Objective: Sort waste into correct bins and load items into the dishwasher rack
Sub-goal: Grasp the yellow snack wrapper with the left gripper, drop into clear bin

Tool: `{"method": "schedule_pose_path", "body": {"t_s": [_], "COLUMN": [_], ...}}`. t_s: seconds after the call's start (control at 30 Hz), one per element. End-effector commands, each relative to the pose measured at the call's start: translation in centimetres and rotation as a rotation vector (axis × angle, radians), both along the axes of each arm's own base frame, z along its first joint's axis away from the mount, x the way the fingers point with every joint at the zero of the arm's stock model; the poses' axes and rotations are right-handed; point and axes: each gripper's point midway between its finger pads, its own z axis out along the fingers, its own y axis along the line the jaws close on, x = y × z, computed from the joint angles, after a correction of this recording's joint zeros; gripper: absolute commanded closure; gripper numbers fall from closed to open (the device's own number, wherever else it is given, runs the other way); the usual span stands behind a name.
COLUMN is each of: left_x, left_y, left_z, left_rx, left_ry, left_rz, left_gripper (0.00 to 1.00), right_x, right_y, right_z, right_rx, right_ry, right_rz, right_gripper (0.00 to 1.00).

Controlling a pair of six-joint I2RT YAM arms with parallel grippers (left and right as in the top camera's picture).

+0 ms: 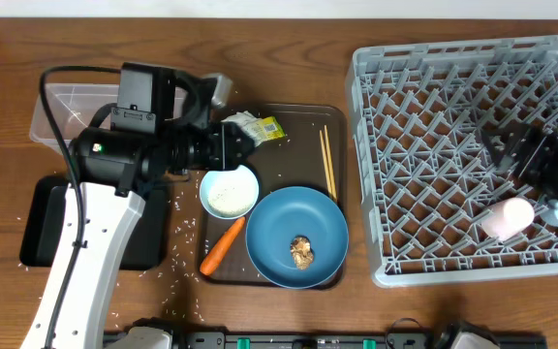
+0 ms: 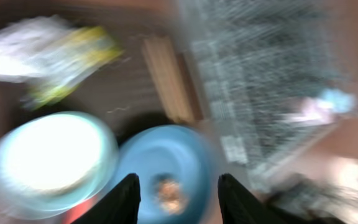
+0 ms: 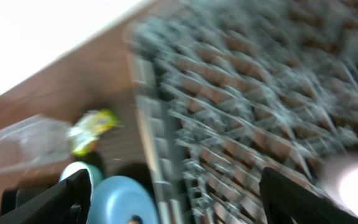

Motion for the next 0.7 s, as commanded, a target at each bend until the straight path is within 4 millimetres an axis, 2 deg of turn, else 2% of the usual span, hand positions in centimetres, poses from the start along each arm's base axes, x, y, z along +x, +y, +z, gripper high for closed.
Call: {"method": "schedule_pose_path", "body": {"t_s": [0.0,0.07,0.2,0.37,0.5,0.67], "left_x": [1.8,1.8,3.6,7.1,9.1,10.1], "left_y": [6.6,6.9,6.5,5.5,2.6,1.6], "left_z": [-1.8,-2.6,-4.4,-9.3,-13.3,-17.7], "left_rx": [0.329,0.348,0.351,0.373,0.313,0.341], "left_ry": [-0.031,-0.012,-0.006,0.024,0.063,0.115], "left_rz": [0.258,0.262,0.258,0.198,0.107,0.080], "left_gripper": [0.58,0.58,0.52,0.48,0.47,0.46], "right_x": [-1.0,-1.4,-1.4,-1.0,-0.9,-0.6], "right_y": [3.9,4.6,3.7,3.7,3.7,3.6], "right_z": [2.9,3.3,2.6,1.6,0.5,-0.4], "right_rx": [-0.005,-0.008,-0.019,-0.007,0.004,0.011], "right_ry": [-0.125,-0.128,-0.068,-0.025,0.027,0.065], "right_rz": [0.150,0.132,0.010,0.004,0.004,0.004], "right_gripper": [0.20,0.21,0.19,0.19,0.20,0.20]}}
